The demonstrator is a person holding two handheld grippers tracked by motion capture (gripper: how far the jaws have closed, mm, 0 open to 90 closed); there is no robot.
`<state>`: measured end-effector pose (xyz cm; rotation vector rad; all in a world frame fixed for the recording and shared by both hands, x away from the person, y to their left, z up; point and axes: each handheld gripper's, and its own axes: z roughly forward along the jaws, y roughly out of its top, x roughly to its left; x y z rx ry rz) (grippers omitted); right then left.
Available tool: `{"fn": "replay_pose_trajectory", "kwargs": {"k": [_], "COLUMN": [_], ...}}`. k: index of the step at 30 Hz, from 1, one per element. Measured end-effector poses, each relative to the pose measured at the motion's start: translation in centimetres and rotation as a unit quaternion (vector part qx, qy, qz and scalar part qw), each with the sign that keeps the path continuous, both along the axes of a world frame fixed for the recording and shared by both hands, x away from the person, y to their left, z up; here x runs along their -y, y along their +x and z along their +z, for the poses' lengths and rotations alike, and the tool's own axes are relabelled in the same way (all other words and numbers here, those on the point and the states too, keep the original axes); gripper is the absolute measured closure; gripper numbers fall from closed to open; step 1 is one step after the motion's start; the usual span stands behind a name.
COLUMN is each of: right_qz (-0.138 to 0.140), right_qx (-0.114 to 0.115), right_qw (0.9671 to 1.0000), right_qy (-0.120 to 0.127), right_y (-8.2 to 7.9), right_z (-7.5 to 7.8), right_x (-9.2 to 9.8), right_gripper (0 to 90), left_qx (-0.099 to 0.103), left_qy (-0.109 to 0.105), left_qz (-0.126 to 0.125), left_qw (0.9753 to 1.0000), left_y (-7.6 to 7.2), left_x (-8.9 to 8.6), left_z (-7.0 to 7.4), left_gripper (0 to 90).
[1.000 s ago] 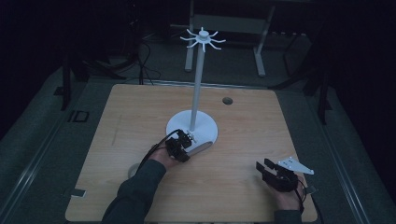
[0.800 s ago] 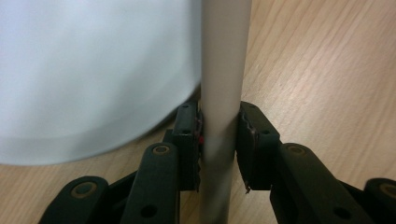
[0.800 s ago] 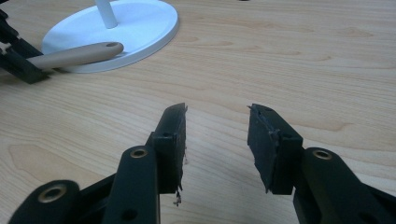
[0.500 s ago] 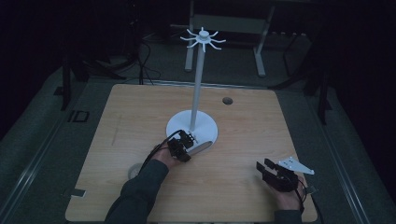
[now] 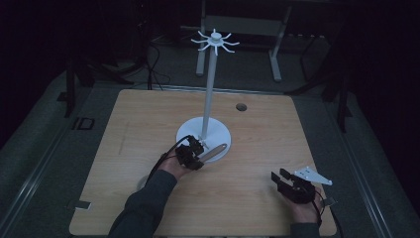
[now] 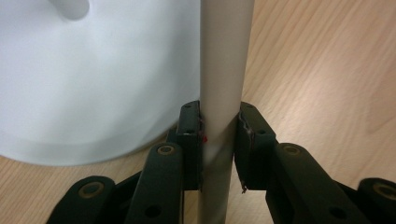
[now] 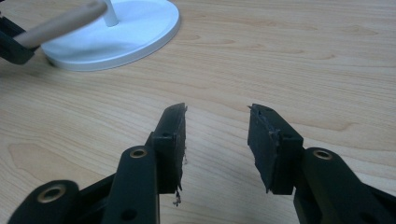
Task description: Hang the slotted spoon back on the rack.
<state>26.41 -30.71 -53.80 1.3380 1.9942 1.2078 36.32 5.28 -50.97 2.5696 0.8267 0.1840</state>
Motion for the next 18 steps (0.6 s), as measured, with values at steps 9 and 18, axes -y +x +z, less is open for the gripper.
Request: {"fn": "replay_pose_trajectory", "kwargs": {"k": [9, 18], "right_qz": [-0.001, 0.000], "right_qx": [0.000, 0.001], "right_qw": [1.0000, 1.0000], "right_qy": [0.000, 0.000], "right_y": [0.0, 0.0], "right_z": [0.0, 0.0], "right_x": [0.0, 0.0], "right_gripper": [56.1, 56.0], "left_qx": [0.005, 0.038], "left_qy": [-0.047, -0.070], "left_qz": [0.002, 0.007], "left_qw": [0.9989, 0.9968], "left_y": [-0.4, -1.1], "left_x": [-0.3, 0.1], "left_z": [1.2, 2.8], "left_gripper": [73.7, 73.8]}}
